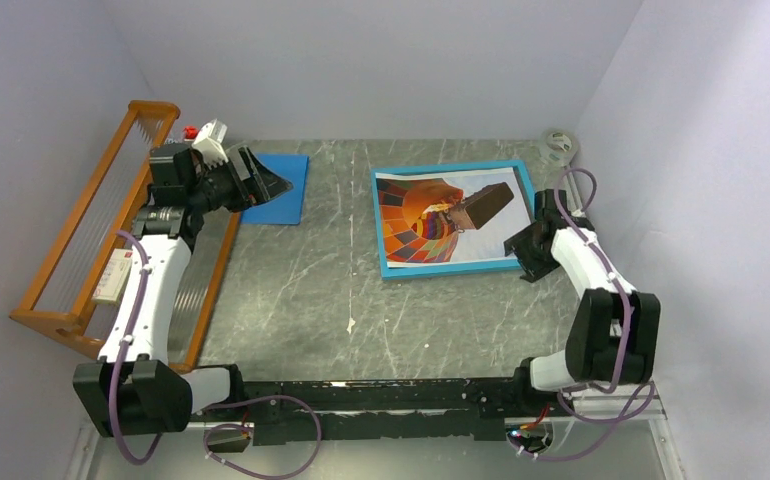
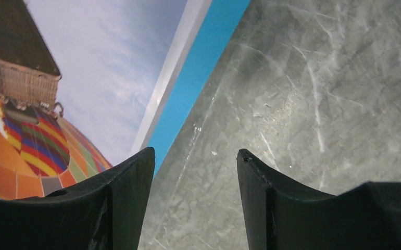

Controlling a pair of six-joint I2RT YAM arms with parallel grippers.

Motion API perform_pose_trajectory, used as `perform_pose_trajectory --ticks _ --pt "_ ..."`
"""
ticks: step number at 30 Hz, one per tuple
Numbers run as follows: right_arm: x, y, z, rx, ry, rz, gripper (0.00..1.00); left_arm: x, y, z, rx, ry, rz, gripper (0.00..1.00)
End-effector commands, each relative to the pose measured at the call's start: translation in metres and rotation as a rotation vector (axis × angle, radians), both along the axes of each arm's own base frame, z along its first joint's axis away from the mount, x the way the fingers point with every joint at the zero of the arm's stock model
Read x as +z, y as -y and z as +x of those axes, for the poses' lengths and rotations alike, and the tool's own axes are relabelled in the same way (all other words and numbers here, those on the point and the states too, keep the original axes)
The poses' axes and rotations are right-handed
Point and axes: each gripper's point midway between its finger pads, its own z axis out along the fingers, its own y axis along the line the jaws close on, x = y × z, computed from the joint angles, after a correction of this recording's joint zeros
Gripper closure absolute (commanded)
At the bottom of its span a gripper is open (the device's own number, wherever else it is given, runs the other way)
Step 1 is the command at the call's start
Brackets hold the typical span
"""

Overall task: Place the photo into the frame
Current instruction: Pick up the photo frame from the center of the board.

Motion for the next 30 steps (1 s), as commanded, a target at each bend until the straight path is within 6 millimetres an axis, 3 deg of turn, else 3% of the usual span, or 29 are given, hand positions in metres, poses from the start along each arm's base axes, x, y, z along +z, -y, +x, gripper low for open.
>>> perform_pose_trajectory --ticks 1,6,11,17,22,25,28,30 --pt "-0.004 0.008 0.029 -0.092 0.030 0.005 0.38 0.004 0.004 0.009 -0.025 0.044 0.004 0.06" --pt "-0.017 0.015 0.037 -0.131 -0.048 -0.016 0.47 -0.007 -0.004 0.018 0.028 0.001 0.037 0.06" --pt "-0.027 0.018 0.044 -0.150 -0.068 -0.021 0.47 -0.009 -0.004 0.024 0.025 -0.007 0.041 0.06" --pt "-0.044 0.021 0.039 -0.194 -0.184 -0.028 0.48 -0.014 -0.004 0.030 0.026 -0.040 0.035 0.16" --pt "-0.050 0.023 0.037 -0.215 -0.237 -0.035 0.49 -0.015 -0.004 0.031 0.020 -0.052 0.050 0.18" --pt "-0.050 0.024 0.036 -0.222 -0.236 -0.043 0.50 -0.014 -0.005 0.030 0.020 -0.047 0.052 0.17" --pt "-0.047 0.025 0.035 -0.235 -0.226 -0.046 0.57 -0.013 -0.003 0.028 0.019 -0.050 0.049 0.07" --pt "-0.041 0.024 0.037 -0.239 -0.198 -0.037 0.63 -0.014 0.000 0.026 0.006 -0.051 0.052 0.06"
